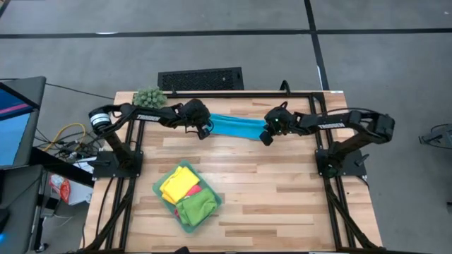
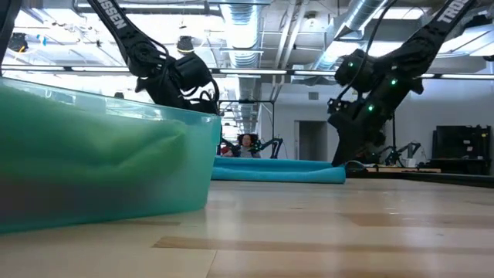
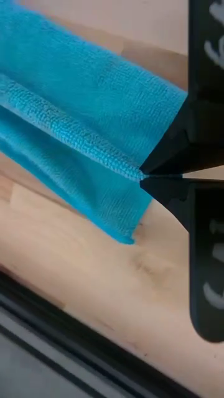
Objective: Fold microfiber towels
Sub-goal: Fold the blue towel
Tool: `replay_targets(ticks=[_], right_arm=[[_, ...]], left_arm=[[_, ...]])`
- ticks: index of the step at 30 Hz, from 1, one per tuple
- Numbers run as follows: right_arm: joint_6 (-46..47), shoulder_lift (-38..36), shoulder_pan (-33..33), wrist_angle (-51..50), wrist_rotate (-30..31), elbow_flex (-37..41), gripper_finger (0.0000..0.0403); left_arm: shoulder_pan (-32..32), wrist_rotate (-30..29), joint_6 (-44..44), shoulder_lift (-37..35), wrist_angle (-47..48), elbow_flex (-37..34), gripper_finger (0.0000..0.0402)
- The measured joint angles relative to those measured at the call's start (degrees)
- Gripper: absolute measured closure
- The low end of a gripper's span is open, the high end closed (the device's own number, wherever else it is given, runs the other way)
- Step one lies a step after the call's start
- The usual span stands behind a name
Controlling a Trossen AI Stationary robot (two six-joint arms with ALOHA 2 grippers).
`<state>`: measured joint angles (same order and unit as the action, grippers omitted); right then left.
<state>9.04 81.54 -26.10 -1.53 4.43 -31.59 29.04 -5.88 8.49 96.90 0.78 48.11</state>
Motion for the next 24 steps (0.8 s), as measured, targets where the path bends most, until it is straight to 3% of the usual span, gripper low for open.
replay_targets(ticks=[10,17,21,24], right_arm=[[-0.02,3.13,-1.14,2.88,0.49,0.04,0.0376],[0.94,3.15,-1.58,3.92,4.84,0.02,0.0318],[1.57,3.15,-3.26,3.92,5.13,0.02,0.0283],[4.38,3.15,-4.19,3.73,3.22,-0.01,0.0262]], left_arm=[[0.1,-0.42,1.55,-0.04,-0.1,0.95,0.0391],[0.61,-1.23,1.53,-0.04,-0.19,0.95,0.0319],[1.89,-3.5,0.16,-0.07,-0.57,0.97,0.0273],[3.12,-1.89,-3.07,-0.07,1.59,2.28,0.025]])
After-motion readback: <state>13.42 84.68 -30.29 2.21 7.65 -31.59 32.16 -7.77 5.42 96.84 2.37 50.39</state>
